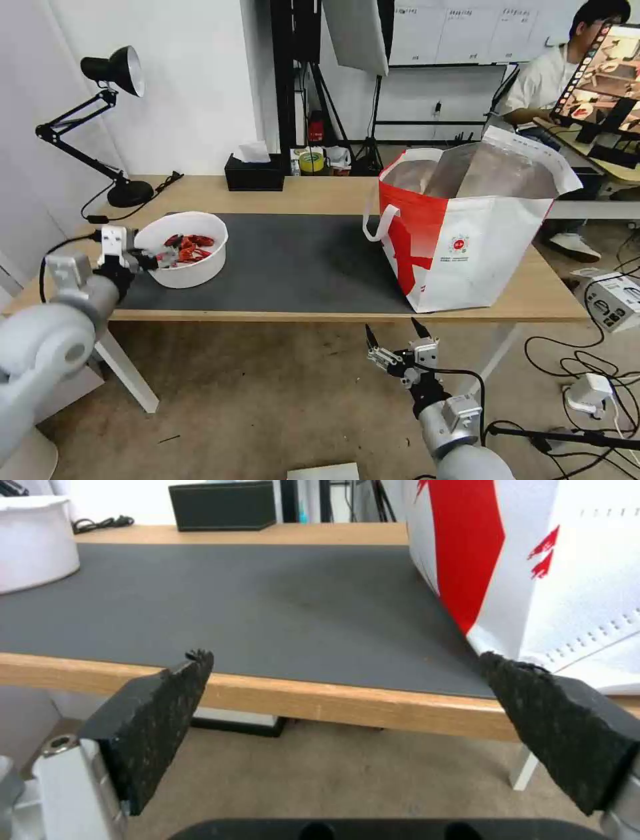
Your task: Pick up the trash from the table and place it into the takeout bag.
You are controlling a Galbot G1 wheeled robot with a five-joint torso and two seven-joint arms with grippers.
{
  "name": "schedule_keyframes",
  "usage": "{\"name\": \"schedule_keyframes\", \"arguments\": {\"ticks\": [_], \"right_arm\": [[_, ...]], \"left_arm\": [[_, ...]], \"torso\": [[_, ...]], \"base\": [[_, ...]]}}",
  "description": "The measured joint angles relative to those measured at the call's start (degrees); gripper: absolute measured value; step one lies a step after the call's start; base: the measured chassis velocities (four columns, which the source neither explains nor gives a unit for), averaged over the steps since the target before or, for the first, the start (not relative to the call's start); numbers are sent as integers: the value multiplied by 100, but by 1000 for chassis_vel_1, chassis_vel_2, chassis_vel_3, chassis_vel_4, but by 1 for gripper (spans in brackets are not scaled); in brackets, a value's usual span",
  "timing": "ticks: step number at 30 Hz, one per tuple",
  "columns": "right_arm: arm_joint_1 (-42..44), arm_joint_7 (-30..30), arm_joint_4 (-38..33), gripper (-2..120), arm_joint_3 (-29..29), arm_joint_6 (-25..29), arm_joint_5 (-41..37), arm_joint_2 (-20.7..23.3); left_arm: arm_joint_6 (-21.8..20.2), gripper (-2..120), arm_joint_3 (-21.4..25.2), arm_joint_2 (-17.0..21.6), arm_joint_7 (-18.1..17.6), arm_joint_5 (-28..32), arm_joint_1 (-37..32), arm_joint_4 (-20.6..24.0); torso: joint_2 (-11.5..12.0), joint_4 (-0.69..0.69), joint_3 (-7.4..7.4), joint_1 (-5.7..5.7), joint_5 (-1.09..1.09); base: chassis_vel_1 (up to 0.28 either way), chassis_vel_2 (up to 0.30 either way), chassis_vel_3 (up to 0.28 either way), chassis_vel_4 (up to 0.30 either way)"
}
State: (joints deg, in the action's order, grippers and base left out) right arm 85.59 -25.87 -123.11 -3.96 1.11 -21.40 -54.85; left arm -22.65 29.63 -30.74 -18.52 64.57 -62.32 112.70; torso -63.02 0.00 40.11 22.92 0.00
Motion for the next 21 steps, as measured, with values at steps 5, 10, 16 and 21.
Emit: {"name": "schedule_keyframes", "arguments": {"ticks": [5,10,16,21], "right_arm": [[0,0,0,100,0,0,0,0],[0,0,0,100,0,0,0,0],[0,0,0,100,0,0,0,0],[0,0,0,100,0,0,0,0]], "left_arm": [[-1070,100,-344,97,-182,542,765,-428],[-1689,100,-640,166,-423,784,1200,-671],[-1999,100,-770,149,-651,1142,1422,-1027],[-2003,100,-759,119,-989,1671,1467,-1199]], "torso": [[0,0,0,0,-1],[0,0,0,0,0],[0,1,0,0,0],[-1,0,0,0,0]], "base": [[0,0,0,0],[0,0,0,0],[0,0,0,0],[0,0,0,0]]}}
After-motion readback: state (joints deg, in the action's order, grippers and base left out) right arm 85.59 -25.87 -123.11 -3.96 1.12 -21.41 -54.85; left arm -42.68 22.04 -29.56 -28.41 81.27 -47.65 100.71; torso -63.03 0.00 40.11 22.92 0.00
